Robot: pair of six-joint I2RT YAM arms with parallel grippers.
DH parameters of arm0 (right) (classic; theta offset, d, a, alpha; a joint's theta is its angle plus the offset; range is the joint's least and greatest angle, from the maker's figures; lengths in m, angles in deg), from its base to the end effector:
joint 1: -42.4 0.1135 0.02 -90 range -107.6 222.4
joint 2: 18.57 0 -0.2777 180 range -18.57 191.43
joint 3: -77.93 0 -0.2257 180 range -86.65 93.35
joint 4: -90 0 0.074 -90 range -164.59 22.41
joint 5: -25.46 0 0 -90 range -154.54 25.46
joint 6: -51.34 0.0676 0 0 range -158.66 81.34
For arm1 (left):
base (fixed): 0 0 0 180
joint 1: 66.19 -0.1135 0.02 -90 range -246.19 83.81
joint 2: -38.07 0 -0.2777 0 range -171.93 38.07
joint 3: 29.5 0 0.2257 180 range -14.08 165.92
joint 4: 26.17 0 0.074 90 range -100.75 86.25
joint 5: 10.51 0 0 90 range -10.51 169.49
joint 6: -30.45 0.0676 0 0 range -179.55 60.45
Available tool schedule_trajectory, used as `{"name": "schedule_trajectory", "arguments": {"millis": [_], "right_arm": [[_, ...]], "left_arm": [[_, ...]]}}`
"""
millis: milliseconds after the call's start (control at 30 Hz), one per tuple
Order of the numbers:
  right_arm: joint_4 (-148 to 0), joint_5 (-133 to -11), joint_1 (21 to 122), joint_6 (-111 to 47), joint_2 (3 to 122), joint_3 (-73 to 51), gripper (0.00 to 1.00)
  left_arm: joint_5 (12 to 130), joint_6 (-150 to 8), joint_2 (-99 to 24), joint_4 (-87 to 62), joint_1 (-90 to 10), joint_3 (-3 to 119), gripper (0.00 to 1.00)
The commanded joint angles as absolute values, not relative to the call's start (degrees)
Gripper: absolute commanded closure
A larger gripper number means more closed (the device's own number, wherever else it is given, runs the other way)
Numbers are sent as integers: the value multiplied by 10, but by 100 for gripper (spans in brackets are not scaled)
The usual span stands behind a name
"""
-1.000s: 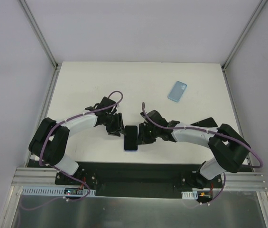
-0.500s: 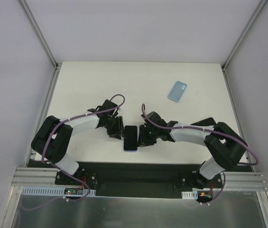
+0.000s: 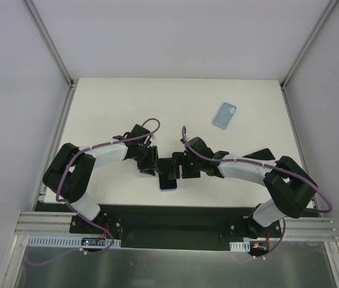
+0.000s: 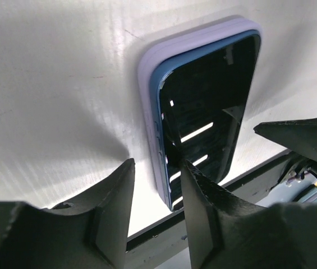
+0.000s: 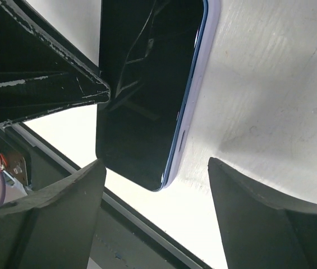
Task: Put the phone into the phone case
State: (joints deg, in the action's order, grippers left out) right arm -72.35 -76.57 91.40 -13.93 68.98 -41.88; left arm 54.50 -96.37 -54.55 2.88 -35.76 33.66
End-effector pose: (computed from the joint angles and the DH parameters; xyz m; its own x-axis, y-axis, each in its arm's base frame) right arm 0.1912 0.2414 0.1881 -0.7707 -0.2629 -0.5805 -0.5641 0.7051 0.4296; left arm 0.2441 -0.1765 0.1646 -0.9778 -0.0556 -0.2023 0.0792 0.7950 -0.6014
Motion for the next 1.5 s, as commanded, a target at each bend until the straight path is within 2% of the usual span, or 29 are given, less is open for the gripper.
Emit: {"name": "schedule_trajectory", "arguments": {"millis": [0, 200, 500, 600, 867, 1100, 1233, 1467], "right_arm": [[-761, -774, 908, -165, 698, -405, 23], [-783, -785, 901, -172, 695, -415, 22], [-787, -781, 901, -184, 724, -395, 16], [-789, -779, 901, -185, 734, -393, 16], [-798, -783, 903, -183, 780, -382, 16], [-824, -837, 885, -153, 796, -367, 16], [-1005, -976, 851, -79, 784, -416, 16], [-1106, -1036, 839, -31, 785, -426, 16]], "left_arm": [[594, -952, -541, 45, -359, 353, 61], [596, -938, -556, 61, -366, 377, 52], [594, -929, -563, 62, -368, 397, 53], [596, -929, -574, 63, -372, 399, 55], [558, -935, -602, 45, -373, 390, 75], [508, -957, -599, 19, -374, 369, 83], [453, -976, -596, -1, -375, 360, 85], [417, -1001, -583, -31, -375, 343, 86]]}}
